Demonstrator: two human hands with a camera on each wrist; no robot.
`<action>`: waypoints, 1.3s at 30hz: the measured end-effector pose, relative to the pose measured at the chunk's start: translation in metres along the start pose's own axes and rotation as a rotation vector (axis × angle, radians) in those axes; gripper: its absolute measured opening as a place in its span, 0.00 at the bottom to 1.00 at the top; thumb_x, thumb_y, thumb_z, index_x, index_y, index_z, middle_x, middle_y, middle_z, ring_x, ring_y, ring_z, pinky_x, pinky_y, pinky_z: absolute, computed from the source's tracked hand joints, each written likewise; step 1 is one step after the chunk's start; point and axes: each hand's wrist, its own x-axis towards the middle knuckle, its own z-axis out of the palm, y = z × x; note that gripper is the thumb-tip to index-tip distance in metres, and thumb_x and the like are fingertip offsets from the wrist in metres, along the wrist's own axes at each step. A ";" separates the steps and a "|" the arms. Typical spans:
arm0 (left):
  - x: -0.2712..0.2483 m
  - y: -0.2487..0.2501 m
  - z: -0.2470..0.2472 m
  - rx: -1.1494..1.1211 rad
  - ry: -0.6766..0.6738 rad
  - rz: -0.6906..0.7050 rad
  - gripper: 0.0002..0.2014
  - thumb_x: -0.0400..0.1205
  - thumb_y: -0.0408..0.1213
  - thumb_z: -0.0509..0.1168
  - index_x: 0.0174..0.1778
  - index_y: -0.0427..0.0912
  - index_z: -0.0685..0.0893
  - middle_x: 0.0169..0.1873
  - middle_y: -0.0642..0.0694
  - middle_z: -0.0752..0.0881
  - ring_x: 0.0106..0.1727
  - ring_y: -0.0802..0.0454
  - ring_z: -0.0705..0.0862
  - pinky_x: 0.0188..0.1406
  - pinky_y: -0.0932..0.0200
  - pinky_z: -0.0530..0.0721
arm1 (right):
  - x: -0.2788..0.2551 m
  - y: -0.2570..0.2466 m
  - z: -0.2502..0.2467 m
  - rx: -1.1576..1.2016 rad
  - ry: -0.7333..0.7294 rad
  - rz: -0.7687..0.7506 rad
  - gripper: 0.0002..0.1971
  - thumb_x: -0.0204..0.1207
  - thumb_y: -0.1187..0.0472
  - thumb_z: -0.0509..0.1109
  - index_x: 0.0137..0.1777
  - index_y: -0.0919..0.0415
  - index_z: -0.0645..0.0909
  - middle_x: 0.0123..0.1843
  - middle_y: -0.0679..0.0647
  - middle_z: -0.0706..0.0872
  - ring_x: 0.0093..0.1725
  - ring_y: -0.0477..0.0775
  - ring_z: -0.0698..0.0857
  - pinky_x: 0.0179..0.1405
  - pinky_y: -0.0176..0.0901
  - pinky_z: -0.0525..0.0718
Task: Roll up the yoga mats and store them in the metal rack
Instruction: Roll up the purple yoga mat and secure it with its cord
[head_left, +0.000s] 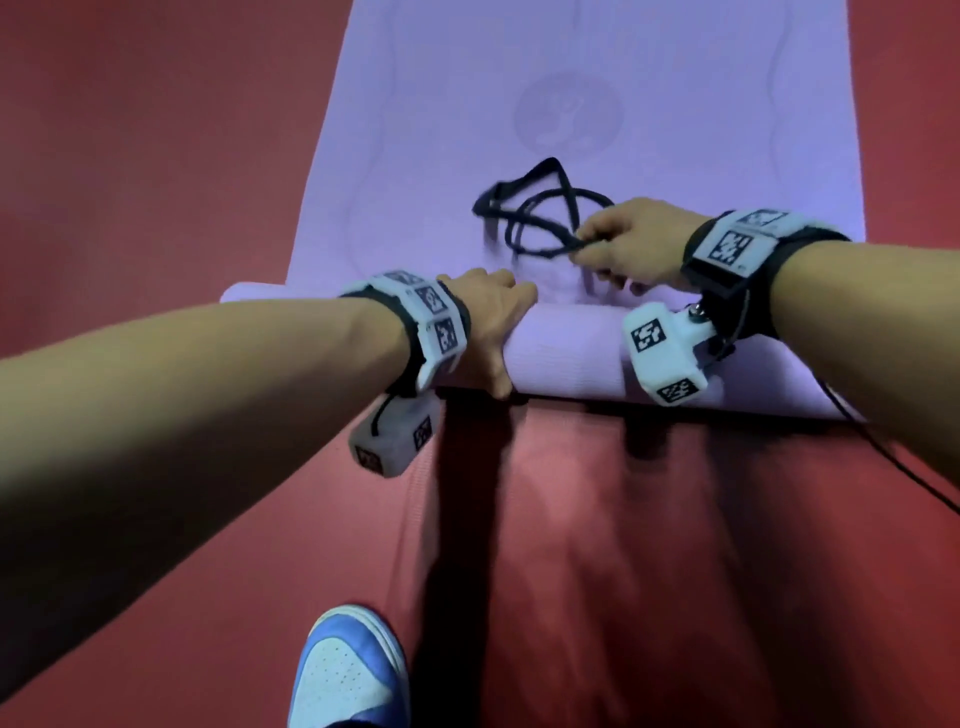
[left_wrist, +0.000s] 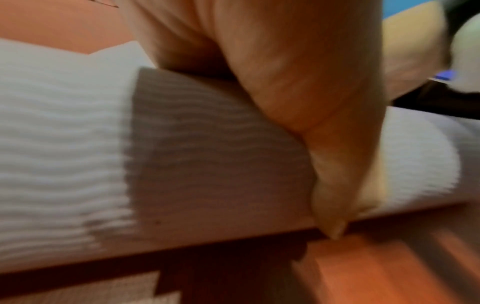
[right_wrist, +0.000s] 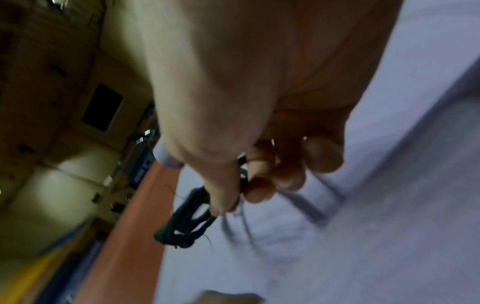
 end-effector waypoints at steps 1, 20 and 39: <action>0.003 -0.003 -0.004 0.003 -0.003 0.000 0.42 0.56 0.61 0.80 0.65 0.56 0.74 0.60 0.47 0.78 0.64 0.42 0.76 0.58 0.45 0.78 | -0.006 -0.004 -0.006 0.140 -0.018 0.006 0.09 0.79 0.63 0.69 0.37 0.55 0.79 0.30 0.53 0.79 0.23 0.50 0.74 0.23 0.36 0.71; 0.006 -0.021 -0.027 -0.233 0.066 -0.065 0.32 0.63 0.60 0.81 0.59 0.49 0.84 0.42 0.48 0.85 0.57 0.39 0.84 0.53 0.53 0.81 | -0.103 -0.034 0.032 -0.539 -0.728 -0.014 0.20 0.75 0.73 0.68 0.59 0.48 0.83 0.23 0.45 0.82 0.20 0.42 0.78 0.21 0.30 0.75; 0.005 0.016 -0.018 0.150 0.180 -0.161 0.41 0.62 0.50 0.82 0.67 0.43 0.71 0.62 0.41 0.79 0.62 0.37 0.80 0.53 0.44 0.79 | -0.047 0.020 0.023 -1.014 0.181 -0.111 0.45 0.58 0.38 0.81 0.69 0.59 0.66 0.61 0.59 0.81 0.60 0.63 0.81 0.52 0.53 0.74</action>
